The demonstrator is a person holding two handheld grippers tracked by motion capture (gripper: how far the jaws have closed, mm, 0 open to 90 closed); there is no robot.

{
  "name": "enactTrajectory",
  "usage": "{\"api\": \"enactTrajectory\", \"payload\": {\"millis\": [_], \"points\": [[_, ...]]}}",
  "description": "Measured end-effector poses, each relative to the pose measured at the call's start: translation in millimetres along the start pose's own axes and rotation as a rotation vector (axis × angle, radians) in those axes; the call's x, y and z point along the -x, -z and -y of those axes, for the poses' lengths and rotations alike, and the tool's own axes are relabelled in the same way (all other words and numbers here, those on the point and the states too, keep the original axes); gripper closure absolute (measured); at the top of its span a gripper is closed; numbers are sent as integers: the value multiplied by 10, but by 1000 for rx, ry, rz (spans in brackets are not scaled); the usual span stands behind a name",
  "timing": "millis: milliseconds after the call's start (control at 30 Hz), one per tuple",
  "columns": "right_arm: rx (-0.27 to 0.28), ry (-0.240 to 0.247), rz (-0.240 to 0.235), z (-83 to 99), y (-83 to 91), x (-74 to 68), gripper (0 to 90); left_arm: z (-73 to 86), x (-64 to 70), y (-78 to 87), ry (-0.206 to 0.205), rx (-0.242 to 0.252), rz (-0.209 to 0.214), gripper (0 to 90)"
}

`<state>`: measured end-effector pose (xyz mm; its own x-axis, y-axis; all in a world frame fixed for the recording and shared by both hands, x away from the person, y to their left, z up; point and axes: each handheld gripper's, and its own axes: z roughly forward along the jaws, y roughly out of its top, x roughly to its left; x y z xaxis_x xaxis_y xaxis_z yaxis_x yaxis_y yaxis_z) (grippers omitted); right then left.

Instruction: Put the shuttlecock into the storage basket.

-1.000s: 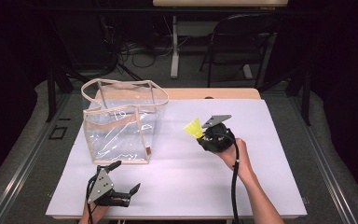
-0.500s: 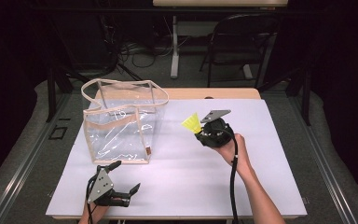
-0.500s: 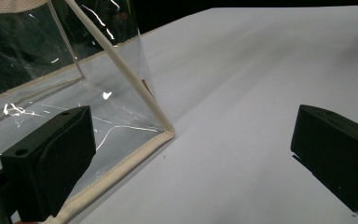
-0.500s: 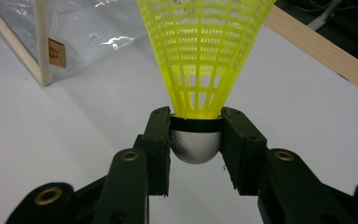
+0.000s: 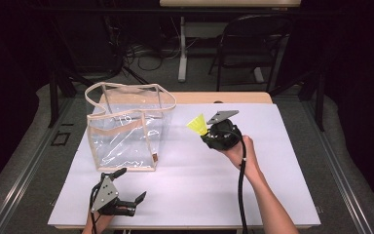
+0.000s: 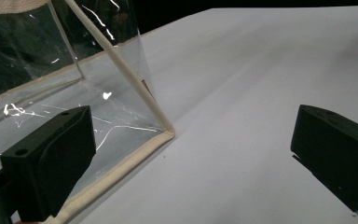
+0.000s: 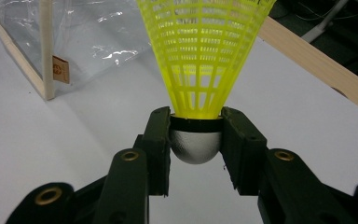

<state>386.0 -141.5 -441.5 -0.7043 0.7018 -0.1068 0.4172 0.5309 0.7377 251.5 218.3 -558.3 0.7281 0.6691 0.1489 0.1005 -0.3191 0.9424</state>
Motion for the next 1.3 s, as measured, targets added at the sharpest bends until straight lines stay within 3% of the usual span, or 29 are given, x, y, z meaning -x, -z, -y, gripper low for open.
{"api": "enactTrajectory", "payload": {"millis": [1300], "points": [[69, 0, -3, -335, 56, -8, 646, 0, -1, 5, 3, 2, -1, 0]]}}
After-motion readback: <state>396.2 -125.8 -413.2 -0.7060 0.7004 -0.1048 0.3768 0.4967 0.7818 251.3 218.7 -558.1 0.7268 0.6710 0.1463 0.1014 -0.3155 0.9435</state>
